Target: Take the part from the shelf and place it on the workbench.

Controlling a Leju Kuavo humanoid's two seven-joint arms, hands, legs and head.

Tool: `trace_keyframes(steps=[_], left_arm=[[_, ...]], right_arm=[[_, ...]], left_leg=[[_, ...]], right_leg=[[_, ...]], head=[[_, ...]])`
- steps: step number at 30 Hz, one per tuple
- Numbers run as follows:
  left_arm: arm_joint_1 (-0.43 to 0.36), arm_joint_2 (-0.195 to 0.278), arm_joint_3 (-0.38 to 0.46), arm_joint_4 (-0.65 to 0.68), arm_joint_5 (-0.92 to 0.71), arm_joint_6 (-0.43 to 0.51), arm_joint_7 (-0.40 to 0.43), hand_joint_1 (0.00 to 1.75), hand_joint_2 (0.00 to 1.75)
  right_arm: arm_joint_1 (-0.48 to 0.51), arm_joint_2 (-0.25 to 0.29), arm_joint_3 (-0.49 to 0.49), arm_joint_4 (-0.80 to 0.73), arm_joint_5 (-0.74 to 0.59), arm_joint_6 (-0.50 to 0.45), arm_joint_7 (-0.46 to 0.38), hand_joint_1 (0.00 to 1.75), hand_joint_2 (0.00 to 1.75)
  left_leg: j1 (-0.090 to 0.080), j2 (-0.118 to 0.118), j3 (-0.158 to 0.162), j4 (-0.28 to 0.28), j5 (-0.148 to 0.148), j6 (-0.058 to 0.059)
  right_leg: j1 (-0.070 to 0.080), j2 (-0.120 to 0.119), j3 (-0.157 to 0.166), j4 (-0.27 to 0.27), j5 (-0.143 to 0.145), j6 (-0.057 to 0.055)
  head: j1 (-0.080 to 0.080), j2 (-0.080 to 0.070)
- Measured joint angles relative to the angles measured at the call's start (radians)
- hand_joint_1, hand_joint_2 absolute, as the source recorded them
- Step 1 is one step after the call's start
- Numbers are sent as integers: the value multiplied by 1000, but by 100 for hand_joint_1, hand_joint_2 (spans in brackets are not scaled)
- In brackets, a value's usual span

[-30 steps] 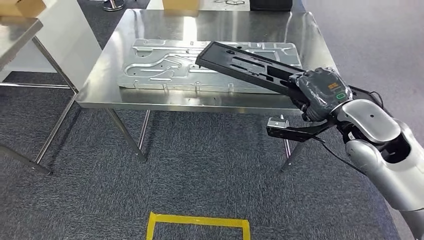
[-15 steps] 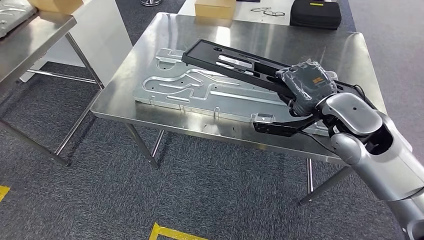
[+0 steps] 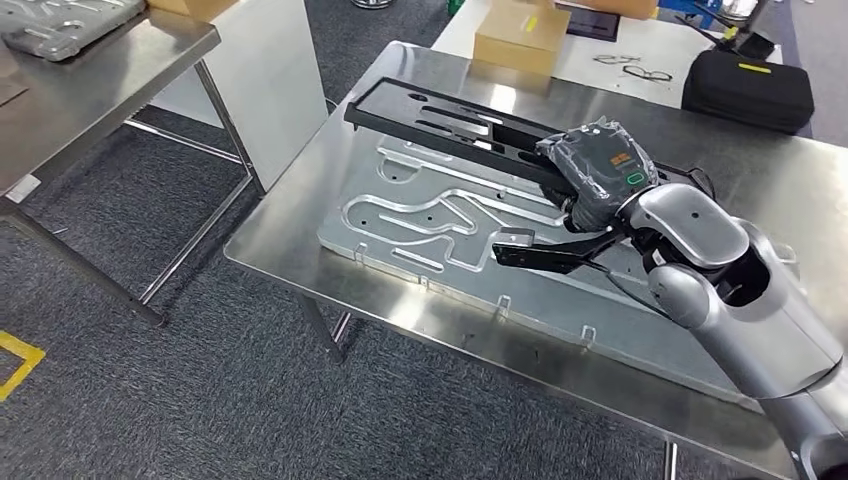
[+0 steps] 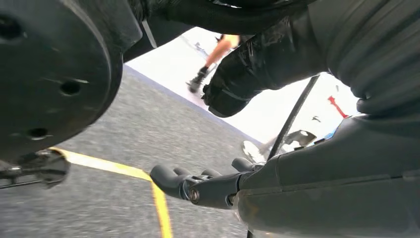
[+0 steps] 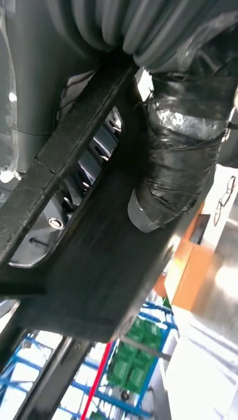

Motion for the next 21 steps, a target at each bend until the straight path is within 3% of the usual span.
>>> trace_keyframes(steps=[1, 2, 3, 4, 6, 7, 8, 10, 12, 13, 15, 16, 17, 18, 20, 21], left_arm=[[1, 2, 0, 0, -1, -7, -7, 0, 175], [2, 5, 0, 0, -2, -15, -14, 0, 175], [3, 8, 0, 0, -3, -22, -20, 0, 175], [5, 13, 0, 0, -4, -30, -26, 0, 175], [8, 23, 0, 1, -5, -45, -36, 0, 175], [9, 29, 0, 2, -6, -54, -42, 0, 175], [9, 37, -1, 2, -7, -63, -50, 0, 175], [7, 54, -1, 3, -7, -83, -72, 0, 175], [2, 72, -1, 4, -5, -93, -89, 0, 175], [-1, 79, 0, 4, -3, -95, -93, 0, 175], [-5, 90, 1, 4, 2, -100, -96, 0, 175], [-5, 93, 2, 5, 3, -105, -97, 0, 175], [-4, 94, 2, 5, 3, -112, -99, 0, 175], [-1, 95, 2, 5, 3, -119, -100, 0, 175], [6, 95, 2, 5, 5, -123, -101, 0, 87], [9, 95, 3, 5, 8, -120, -100, 0, 44]], right_arm=[[3, 4, 0, 3, -2, 1, 6, 175, 175], [3, 8, 1, 6, -4, 3, 11, 175, 175], [1, 14, 2, 9, -7, 6, 14, 175, 175], [0, 19, 4, 12, -10, 10, 16, 175, 175], [-1, 31, 12, 21, -16, 18, 18, 175, 175], [-1, 39, 17, 26, -19, 23, 18, 175, 175], [-5, 49, 20, 30, -20, 27, 19, 175, 175], [-16, 80, 23, 34, -19, 38, 36, 175, 175], [-24, 117, 25, 46, -15, 50, 66, 175, 175], [-22, 130, 27, 58, -15, 56, 79, 175, 175], [-14, 148, 38, 89, -17, 65, 94, 87, 87], [-11, 155, 43, 108, -19, 67, 98, 44, 44], [-10, 160, 47, 127, -19, 67, 102, 0, 0], [-10, 164, 48, 146, -20, 67, 104, 0, 0], [-10, 168, 48, 179, -20, 65, 106, 0, 0], [-10, 170, 48, 194, -20, 64, 105, 0, 0]], left_leg=[[0, -11, 25, -3, -17, -1], [0, -21, 49, -4, -35, -2], [0, -28, 73, -5, -53, -3], [0, -34, 91, -5, -73, -6], [-1, -45, 122, 6, -113, -17], [-1, -49, 132, 10, -130, -23], [-1, -50, 140, 17, -137, -29], [2, -41, 123, 58, -120, -41], [4, -16, 56, 166, -95, -58], [7, -4, 13, 225, -103, -66], [13, 7, -57, 292, -169, -78], [16, 9, -79, 290, -198, -83], [19, 10, -90, 265, -202, -87], [22, 12, -92, 217, -172, -90], [29, 15, -81, 87, -42, -93], [29, 17, -76, 42, 12, -89]], right_leg=[[2, 1, -34, -5, -49, -1], [3, 1, -60, -30, -75, -2], [5, 2, -81, -70, -62, -5], [7, 2, -98, -123, 9, -9], [12, 5, -120, -215, 206, -22], [15, 7, -123, -237, 275, -29], [19, 7, -122, -243, 297, -37], [19, 5, -104, -248, 283, -50], [13, 5, -72, -270, 273, -60], [11, 5, -50, -282, 267, -63], [7, 4, -12, -297, 248, -63], [5, 3, 6, -300, 237, -62], [2, 3, 22, -301, 225, -60], [0, 3, 38, -301, 212, -57], [-1, 4, 66, -297, 188, -48], [0, 6, 72, -294, 178, -42]], head=[[0, 0], [0, 0], [0, 0], [0, 0], [0, 0], [0, 0], [0, 0], [0, 0], [-1, 0], [-1, 0], [-1, 0], [-1, 0], [-1, 0], [-1, 0], [-1, 0], [-1, 0]])
